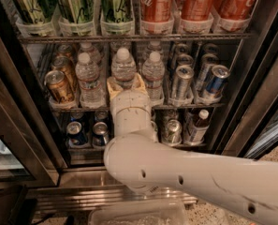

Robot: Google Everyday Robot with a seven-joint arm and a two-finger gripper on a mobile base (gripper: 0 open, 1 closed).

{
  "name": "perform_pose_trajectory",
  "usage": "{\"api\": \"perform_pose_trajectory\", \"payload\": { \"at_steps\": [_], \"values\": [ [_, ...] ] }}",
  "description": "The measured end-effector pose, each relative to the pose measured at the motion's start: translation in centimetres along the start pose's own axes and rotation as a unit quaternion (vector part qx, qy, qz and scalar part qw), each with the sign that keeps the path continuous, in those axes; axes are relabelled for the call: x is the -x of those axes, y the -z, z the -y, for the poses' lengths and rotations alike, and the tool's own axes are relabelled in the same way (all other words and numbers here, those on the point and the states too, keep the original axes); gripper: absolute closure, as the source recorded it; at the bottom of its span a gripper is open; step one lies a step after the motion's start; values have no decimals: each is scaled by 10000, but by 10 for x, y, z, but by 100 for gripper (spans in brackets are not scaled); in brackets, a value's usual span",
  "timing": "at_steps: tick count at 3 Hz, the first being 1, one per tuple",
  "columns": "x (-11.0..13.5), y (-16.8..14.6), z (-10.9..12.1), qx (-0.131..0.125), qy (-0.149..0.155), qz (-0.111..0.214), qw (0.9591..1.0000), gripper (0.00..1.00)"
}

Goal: Pick water bottle from middle shelf of fridge

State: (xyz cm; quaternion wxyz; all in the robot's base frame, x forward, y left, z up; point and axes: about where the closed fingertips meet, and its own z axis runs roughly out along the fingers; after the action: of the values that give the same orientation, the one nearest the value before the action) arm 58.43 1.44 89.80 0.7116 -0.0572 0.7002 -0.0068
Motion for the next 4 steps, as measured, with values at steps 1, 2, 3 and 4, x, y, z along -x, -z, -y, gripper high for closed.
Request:
{"api": "perform_pose_trajectory", "payload": {
  "at_steps": [1,2,3,4],
  "values": [
    [3,19,20,28,154,-525,9985,100],
    [-2,40,34,123,234,-1059,9940,100],
    [-12,55,45,134,270,-1413,9895,100],
    [-25,66,52,123,360,-1651,9855,100]
  ]
}}
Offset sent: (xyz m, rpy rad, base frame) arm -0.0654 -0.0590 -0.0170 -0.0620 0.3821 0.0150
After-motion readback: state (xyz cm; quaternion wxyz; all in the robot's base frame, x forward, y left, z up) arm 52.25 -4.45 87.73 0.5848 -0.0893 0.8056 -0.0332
